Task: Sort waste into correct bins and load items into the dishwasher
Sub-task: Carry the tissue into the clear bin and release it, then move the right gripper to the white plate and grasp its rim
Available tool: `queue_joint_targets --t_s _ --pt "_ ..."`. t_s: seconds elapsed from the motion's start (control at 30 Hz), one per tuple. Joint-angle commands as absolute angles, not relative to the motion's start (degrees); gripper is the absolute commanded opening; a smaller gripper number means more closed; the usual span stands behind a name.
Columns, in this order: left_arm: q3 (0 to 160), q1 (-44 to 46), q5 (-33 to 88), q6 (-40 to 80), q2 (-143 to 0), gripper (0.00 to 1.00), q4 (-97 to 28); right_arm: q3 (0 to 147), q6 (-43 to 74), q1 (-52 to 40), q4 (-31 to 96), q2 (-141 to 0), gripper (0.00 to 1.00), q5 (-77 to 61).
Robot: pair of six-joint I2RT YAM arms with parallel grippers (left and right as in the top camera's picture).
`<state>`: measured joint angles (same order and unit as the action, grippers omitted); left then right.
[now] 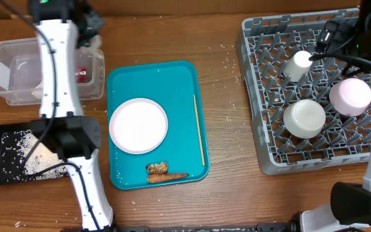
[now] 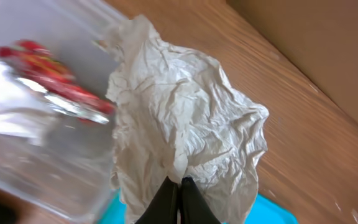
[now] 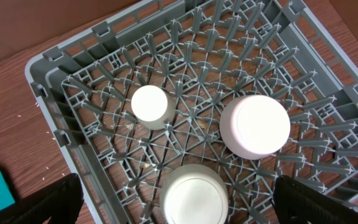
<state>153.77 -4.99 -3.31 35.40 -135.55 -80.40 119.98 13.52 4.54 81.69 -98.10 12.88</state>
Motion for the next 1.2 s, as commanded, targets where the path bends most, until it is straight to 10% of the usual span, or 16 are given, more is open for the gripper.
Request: queue_joint_targets --t_s 0.0,0.17,0.33,1.17 --pt "153.91 -9.89 -5.13 34.89 -135.63 0.14 -80.42 120.07 13.93 4.62 81.49 -98.06 1.00 13.26" --pt "152.29 -14.28 -5.08 34.89 -135.63 0.22 -80.31 120.07 13.96 4.62 81.52 -98.06 1.00 13.26" --pt "150.36 -16.49 -4.84 34.89 -135.63 0.94 -83.00 120.07 13.96 4.62 81.49 -98.06 1.00 13.26" --pt "151.96 -21.06 -9.63 34.68 -114.80 1.00 -95.72 120.07 13.96 4.62 81.49 -98.06 1.00 13.26"
